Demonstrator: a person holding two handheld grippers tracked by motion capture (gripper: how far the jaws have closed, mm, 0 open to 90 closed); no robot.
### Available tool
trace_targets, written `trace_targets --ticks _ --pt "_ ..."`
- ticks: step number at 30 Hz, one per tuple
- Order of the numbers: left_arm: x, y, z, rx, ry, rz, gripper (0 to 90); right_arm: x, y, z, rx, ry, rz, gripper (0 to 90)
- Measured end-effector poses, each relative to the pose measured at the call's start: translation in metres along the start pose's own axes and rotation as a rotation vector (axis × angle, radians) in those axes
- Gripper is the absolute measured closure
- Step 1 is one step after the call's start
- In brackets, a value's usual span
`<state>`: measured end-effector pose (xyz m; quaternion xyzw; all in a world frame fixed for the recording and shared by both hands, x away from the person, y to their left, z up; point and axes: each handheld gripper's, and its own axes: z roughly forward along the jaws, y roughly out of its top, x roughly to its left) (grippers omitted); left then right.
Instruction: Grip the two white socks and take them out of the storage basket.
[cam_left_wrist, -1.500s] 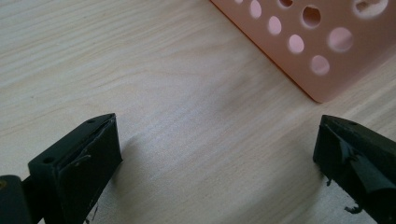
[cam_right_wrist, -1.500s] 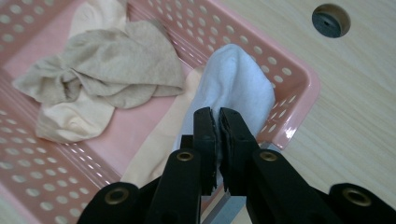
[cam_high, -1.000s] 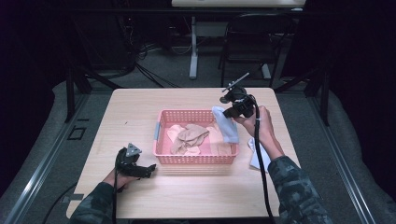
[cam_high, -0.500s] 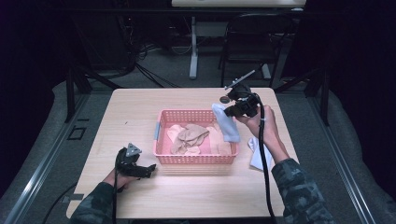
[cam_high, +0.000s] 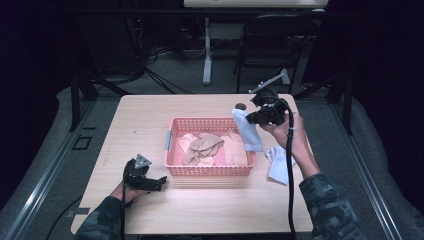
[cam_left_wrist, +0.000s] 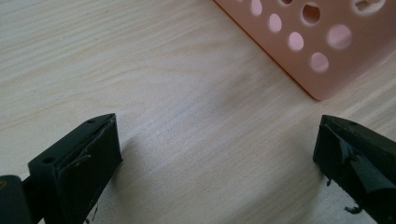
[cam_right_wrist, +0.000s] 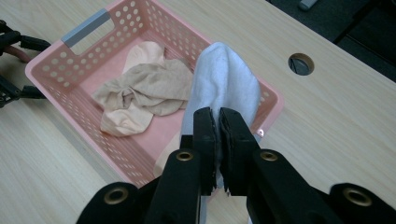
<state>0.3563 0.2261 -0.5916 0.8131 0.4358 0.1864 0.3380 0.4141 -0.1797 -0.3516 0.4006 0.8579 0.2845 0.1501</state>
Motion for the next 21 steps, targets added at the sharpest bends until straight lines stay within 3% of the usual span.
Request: trace_targets --ticks 5,11,16,21 --pt "0.000 0.000 0.000 0.000 0.000 0.000 0.6 -0.007 -0.010 -0.011 -0.011 -0.018 0.014 85.4" --pt "0.000 0.000 0.000 -0.001 0.001 0.000 0.6 -0.027 -0.035 -0.026 -0.005 -0.063 0.053 85.4" --pt "0.000 0.000 0.000 0.000 0.001 0.000 0.6 -0.038 -0.050 -0.027 0.003 -0.084 0.080 85.4" --pt "0.000 0.000 0.000 -0.001 0.002 0.000 0.6 -0.052 -0.073 -0.017 0.028 -0.085 0.130 85.3"
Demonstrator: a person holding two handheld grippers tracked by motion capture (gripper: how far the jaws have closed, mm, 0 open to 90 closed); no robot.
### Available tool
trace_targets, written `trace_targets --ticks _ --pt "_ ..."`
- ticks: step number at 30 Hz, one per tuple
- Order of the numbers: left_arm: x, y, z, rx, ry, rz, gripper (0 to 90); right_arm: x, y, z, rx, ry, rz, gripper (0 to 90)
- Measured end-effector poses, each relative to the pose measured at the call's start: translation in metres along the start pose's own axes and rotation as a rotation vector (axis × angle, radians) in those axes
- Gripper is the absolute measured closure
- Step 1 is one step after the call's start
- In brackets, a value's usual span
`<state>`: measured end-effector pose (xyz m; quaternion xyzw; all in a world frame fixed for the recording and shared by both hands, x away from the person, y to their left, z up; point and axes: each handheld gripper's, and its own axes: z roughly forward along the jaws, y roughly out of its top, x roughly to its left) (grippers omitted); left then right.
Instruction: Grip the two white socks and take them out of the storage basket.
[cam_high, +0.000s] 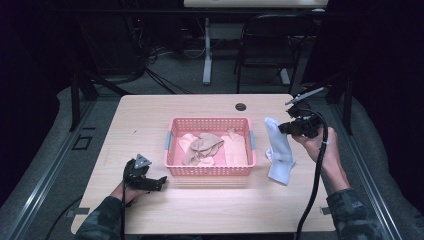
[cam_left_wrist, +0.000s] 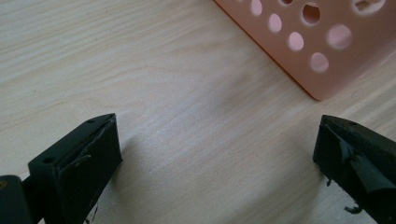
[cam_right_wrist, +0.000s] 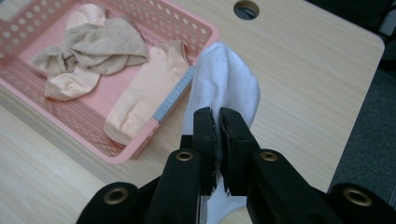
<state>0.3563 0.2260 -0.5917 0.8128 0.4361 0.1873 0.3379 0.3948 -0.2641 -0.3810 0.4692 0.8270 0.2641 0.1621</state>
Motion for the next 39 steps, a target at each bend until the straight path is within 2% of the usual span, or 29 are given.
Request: trace_targets --ticks 2,3,7,8,9,10,11,12,14,15,17,18,19,21,22,23,27,29,30,31,32,35,39 --pt "0.000 0.000 0.000 0.000 -0.001 0.000 0.6 -0.003 -0.003 0.003 0.009 0.004 0.012 85.3" --pt "0.000 0.000 0.000 0.001 -0.001 0.000 0.6 -0.009 -0.011 0.012 0.021 0.014 0.035 85.3" --pt "0.000 0.000 0.000 0.000 0.000 0.000 0.6 -0.017 -0.021 0.028 0.049 0.023 0.065 85.3" --pt "0.000 0.000 0.000 0.000 -0.001 0.000 0.6 -0.021 -0.027 0.041 0.080 0.017 0.071 85.2" --pt "0.000 0.000 0.000 0.000 -0.001 0.000 0.6 -0.021 -0.027 0.041 0.080 0.017 0.071 85.2" --pt "0.000 0.000 0.000 0.000 0.000 0.000 0.6 -0.023 -0.029 0.048 0.097 0.003 0.065 85.2" --pt "0.000 0.000 0.000 0.001 -0.002 0.000 0.6 -0.027 -0.034 0.062 0.131 -0.003 0.069 85.1" --pt "0.000 0.000 0.000 0.001 -0.002 0.000 0.6 -0.027 -0.034 0.062 0.131 -0.003 0.069 85.1" --pt "0.000 0.000 0.000 0.000 -0.002 0.000 0.6 -0.033 -0.041 0.079 0.170 -0.015 0.097 84.8" --pt "0.000 0.000 0.000 0.000 -0.002 0.000 0.6 -0.035 -0.043 0.084 0.176 -0.029 0.105 84.5" --pt "0.000 0.000 0.000 0.000 -0.002 0.000 0.6 -0.037 -0.045 0.087 0.194 -0.029 0.112 83.9" --pt "0.000 0.000 0.000 0.000 -0.001 0.000 0.6 -0.040 -0.047 0.090 0.200 -0.024 0.131 83.1" --pt "0.000 0.000 0.000 0.000 -0.002 0.000 0.6 -0.044 -0.049 0.091 0.200 -0.047 0.143 79.2" --pt "0.000 0.000 0.000 0.001 -0.002 0.000 0.6 -0.047 -0.051 0.092 0.208 -0.053 0.166 68.3" --pt "0.000 0.000 0.000 0.001 -0.002 0.000 0.6 -0.047 -0.051 0.092 0.208 -0.053 0.166 68.3" --pt "0.000 0.000 0.000 0.001 -0.001 0.000 0.6 -0.048 -0.052 0.090 0.206 -0.062 0.167 64.1" --pt "0.000 0.000 0.000 0.001 -0.001 0.000 0.6 -0.048 -0.058 0.074 0.139 -0.061 0.190 36.9" --pt "0.000 0.000 0.000 0.000 -0.001 0.000 0.6 -0.045 -0.065 0.058 0.077 -0.054 0.197 21.9" --pt "0.000 0.000 0.000 0.000 -0.001 0.000 0.6 -0.045 -0.065 0.058 0.077 -0.054 0.197 21.9" --pt "0.000 0.000 0.000 0.001 -0.002 0.000 0.6 -0.041 -0.070 0.049 0.056 -0.039 0.192 15.4" --pt "0.000 0.000 0.000 0.001 -0.002 0.000 0.6 -0.041 -0.070 0.049 0.056 -0.039 0.192 15.4" --pt "0.000 0.000 0.000 0.001 -0.001 0.000 0.6 -0.033 -0.081 0.033 0.033 -0.022 0.171 11.3" --pt "0.000 0.000 0.000 0.001 -0.002 0.000 0.6 -0.028 -0.089 0.029 0.051 -0.022 0.156 5.6"
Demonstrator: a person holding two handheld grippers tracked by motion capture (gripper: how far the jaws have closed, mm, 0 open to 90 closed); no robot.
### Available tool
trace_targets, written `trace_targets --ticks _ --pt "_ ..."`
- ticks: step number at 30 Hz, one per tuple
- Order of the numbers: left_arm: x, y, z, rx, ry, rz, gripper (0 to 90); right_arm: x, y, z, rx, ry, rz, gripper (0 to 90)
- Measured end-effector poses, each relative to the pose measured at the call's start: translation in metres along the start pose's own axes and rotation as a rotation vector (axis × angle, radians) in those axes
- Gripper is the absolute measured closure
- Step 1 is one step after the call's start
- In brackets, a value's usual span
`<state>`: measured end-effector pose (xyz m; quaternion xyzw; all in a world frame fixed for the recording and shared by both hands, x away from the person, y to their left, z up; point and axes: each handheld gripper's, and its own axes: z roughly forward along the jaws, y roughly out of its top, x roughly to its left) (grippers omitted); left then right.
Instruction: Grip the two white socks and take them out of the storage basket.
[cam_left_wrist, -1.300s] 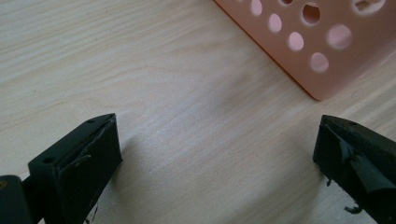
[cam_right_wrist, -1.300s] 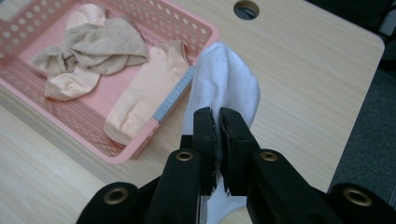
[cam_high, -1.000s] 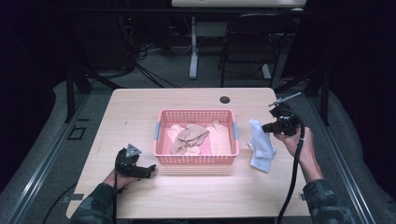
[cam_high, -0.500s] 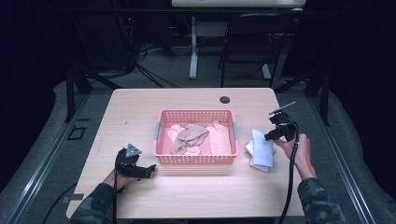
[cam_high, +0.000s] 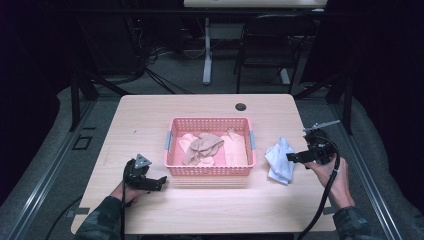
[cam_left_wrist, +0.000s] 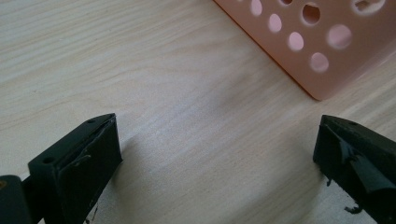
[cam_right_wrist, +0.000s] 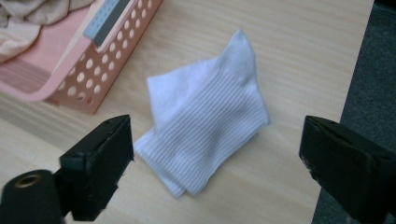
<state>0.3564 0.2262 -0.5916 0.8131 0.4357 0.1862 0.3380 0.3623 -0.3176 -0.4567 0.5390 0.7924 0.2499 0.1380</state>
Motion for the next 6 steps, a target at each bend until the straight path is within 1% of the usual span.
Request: trace_targets --ticks 2,3,4,6 --pt "0.000 0.000 0.000 0.000 0.002 0.000 0.6 0.003 -0.007 0.001 0.021 -0.007 -0.016 1.9" --pt "0.000 0.000 0.000 0.000 0.000 0.000 0.6 0.004 -0.011 0.001 0.028 -0.009 -0.009 0.9" --pt "0.000 0.000 0.000 -0.001 0.000 0.000 0.6 0.005 -0.014 0.002 0.047 -0.004 -0.009 0.0" --pt "0.000 0.000 0.000 -0.001 0.001 0.002 0.6 0.005 -0.021 0.004 0.063 0.001 -0.009 0.0"
